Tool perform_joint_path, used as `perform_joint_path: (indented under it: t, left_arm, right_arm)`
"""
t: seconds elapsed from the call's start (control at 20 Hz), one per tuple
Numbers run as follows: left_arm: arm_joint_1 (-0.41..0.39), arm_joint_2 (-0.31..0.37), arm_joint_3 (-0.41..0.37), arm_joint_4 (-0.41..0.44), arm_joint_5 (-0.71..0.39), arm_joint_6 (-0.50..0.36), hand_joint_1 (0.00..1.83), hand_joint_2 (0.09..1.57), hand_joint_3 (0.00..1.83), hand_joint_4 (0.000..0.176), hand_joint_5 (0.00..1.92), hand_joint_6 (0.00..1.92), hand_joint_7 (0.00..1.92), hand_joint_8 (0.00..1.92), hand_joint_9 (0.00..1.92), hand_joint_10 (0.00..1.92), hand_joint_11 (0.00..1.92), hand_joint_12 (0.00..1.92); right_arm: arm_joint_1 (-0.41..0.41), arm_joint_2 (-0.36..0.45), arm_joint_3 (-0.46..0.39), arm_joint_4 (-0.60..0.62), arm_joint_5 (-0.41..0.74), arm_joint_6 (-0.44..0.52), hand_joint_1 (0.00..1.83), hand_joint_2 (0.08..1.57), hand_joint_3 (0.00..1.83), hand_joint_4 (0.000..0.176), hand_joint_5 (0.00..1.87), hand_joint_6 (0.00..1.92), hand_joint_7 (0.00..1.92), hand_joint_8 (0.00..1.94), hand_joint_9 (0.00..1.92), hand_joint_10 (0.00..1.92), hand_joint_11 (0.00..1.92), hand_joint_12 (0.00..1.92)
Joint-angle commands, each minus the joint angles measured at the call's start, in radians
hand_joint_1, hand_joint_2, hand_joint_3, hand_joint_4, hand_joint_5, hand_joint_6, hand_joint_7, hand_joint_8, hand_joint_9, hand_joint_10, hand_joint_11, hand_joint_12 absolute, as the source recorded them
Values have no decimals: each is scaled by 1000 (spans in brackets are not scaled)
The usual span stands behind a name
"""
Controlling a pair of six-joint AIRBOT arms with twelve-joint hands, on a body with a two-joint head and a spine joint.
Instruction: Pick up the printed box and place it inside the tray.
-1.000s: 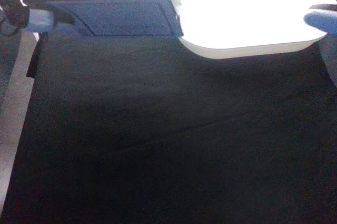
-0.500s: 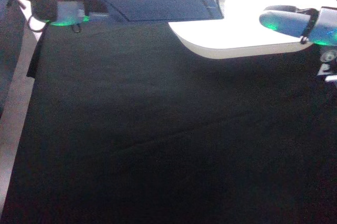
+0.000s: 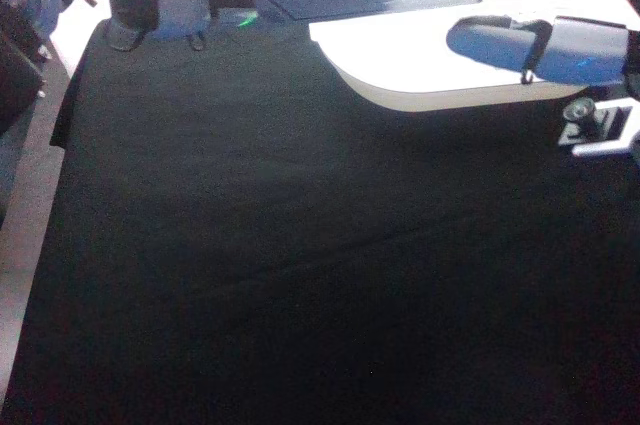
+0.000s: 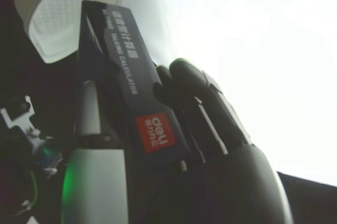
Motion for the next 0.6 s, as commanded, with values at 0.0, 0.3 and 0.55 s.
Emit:
perform_joint_path:
  t: [0.0,0.3,0.55]
  left_arm:
    - [-12,-1,3,3,-132,-6,1346,1149,9,0,758,1138,894,1090,987,1229,824,1475]
    - [2,-62,25,-5,-173,-34,1372,1158,1,0,718,1159,869,1089,970,1290,908,1422]
    - [13,-100,56,-10,-185,-99,1275,1115,0,0,861,990,1089,1017,1141,824,952,1328]
  right_arm:
    - [12,1,4,9,115,13,1030,965,18,166,0,0,0,0,77,61,0,1517]
    - [15,-28,14,21,115,13,1110,1117,1,152,0,0,0,0,56,352,0,1815]
    - [28,-51,23,25,115,13,636,1065,0,127,0,0,0,0,38,159,0,1234]
